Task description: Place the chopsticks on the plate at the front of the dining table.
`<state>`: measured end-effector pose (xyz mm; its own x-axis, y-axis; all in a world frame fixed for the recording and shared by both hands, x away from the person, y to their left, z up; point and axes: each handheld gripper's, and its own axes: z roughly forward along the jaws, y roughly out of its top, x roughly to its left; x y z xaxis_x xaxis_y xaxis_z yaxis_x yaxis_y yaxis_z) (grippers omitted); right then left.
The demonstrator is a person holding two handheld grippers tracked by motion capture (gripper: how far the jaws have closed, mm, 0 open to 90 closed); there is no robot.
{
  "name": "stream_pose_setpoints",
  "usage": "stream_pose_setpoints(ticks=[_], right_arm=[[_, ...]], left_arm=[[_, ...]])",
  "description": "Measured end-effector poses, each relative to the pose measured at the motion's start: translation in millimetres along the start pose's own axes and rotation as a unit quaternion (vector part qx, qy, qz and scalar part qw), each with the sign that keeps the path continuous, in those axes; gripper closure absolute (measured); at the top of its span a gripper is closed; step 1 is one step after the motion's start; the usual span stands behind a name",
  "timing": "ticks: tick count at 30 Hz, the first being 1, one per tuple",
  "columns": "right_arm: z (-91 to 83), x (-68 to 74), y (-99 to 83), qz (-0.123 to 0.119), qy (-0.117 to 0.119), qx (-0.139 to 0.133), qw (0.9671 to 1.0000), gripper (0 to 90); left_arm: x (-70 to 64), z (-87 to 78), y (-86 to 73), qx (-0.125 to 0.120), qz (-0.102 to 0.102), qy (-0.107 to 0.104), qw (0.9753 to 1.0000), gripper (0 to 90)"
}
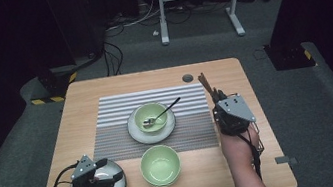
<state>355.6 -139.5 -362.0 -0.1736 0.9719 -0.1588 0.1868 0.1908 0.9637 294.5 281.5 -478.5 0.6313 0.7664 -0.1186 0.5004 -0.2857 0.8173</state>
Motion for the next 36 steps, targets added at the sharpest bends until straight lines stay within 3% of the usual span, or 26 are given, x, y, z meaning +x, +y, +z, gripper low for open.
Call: stream_pose_setpoints(ticks=[15,26,32,36], right_arm=[[-12.3,-5.0,7.7,0.001,-0.007,-0.017,0.9998,80.8],[-8.8,-3.0,6.9,0.005,-0.004,-0.013,0.9999,83.3],[-10.9,-8.4,5.6,0.018,-0.003,-0.017,0.9997,83.3],[-13.5,-16.0,4.3,0.037,0.000,-0.026,0.9990,83.4]], left_arm=[[-1.5,1.6,-0.1,0.003,0.000,0.000,1.0000,19.5],[-0.4,1.0,-0.4,0.002,-0.001,0.001,1.0000,19.5],[-2.1,-2.8,0.7,-0.019,0.003,0.003,0.9998,20.5],[-1.8,-1.8,0.2,-0.016,0.004,0.005,0.9999,20.4]])
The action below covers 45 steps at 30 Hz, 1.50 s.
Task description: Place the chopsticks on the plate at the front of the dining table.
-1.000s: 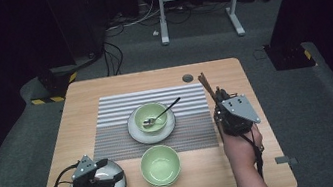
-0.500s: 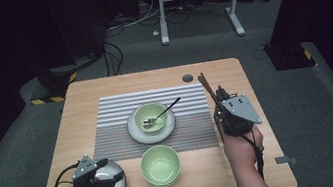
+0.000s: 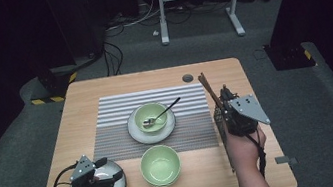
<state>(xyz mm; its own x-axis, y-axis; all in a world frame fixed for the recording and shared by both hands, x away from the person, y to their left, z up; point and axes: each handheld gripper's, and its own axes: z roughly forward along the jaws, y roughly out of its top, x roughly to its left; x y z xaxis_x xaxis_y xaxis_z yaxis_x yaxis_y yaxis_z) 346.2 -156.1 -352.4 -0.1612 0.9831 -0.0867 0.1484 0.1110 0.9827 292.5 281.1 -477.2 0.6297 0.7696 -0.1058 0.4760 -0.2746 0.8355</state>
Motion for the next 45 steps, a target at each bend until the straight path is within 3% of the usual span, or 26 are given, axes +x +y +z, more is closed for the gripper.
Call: stream_pose_setpoints(ticks=[6,24,45], right_arm=[[-3.8,-6.6,-1.8,0.013,0.003,-0.012,0.9998,83.4],[-15.5,-6.5,3.7,0.015,-0.006,-0.054,0.9984,83.5],[-24.6,-3.9,18.4,0.010,-0.009,-0.084,0.9964,83.4]], left_arm=[[-0.8,2.5,-0.6,0.003,0.000,0.000,1.0000,20.2],[-1.1,4.2,-1.5,0.008,0.002,-0.001,1.0000,20.1],[-0.8,6.3,-2.5,0.014,0.002,-0.001,0.9999,19.7]])
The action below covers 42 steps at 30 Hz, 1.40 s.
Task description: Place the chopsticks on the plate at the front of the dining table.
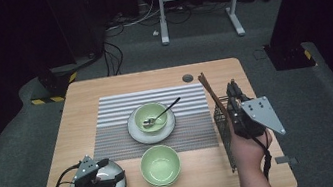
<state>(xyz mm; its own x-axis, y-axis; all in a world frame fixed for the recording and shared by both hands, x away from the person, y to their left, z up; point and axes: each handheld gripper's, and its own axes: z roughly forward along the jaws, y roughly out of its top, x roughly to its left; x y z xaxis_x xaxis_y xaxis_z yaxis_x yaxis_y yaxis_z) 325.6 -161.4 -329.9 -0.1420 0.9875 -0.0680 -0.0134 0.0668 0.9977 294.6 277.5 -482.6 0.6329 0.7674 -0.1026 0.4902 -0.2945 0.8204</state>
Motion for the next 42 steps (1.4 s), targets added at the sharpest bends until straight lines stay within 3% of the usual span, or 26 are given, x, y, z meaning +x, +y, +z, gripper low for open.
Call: stream_pose_setpoints(ticks=[21,32,42], right_arm=[[-9.8,2.4,25.8,-0.009,0.000,-0.033,0.9994,83.4],[-12.6,11.0,40.6,-0.017,0.006,-0.049,0.9987,83.4],[-13.3,25.2,46.5,-0.012,0.031,-0.055,0.9979,83.4]], left_arm=[[0.1,-1.1,0.2,-0.007,0.000,-0.001,1.0000,19.7],[0.4,-1.4,0.3,-0.010,0.000,0.005,0.9999,19.2],[0.3,-1.3,0.5,-0.014,-0.005,0.004,0.9999,19.0]])
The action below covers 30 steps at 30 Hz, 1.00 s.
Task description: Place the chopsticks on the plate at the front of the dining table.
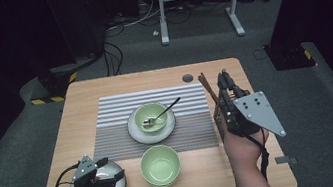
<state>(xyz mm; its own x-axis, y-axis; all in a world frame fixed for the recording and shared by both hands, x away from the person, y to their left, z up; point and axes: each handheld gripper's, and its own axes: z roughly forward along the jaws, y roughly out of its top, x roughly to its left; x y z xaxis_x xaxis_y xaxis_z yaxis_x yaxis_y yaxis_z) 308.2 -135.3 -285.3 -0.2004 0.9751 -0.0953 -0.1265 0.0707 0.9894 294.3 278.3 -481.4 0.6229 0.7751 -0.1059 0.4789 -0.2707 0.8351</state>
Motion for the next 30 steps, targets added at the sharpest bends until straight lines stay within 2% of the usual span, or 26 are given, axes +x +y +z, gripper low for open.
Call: stream_pose_setpoints(ticks=[13,21,26,30], right_arm=[[3.5,27.7,-4.9,-0.003,0.035,0.000,0.9994,83.4],[9.0,44.0,-9.5,0.003,0.054,0.004,0.9985,83.4],[13.5,54.7,-12.8,0.003,0.066,0.006,0.9978,83.4],[16.3,62.9,-15.2,0.002,0.074,0.009,0.9972,83.4]], left_arm=[[1.6,0.2,-0.3,-0.006,-0.018,0.012,0.9997,15.7],[3.5,1.7,-0.8,0.000,-0.019,0.015,0.9997,16.1],[1.8,2.7,-0.4,0.003,-0.013,0.014,0.9998,17.2],[0.9,1.4,-0.9,-0.007,-0.013,0.010,0.9998,20.6]])
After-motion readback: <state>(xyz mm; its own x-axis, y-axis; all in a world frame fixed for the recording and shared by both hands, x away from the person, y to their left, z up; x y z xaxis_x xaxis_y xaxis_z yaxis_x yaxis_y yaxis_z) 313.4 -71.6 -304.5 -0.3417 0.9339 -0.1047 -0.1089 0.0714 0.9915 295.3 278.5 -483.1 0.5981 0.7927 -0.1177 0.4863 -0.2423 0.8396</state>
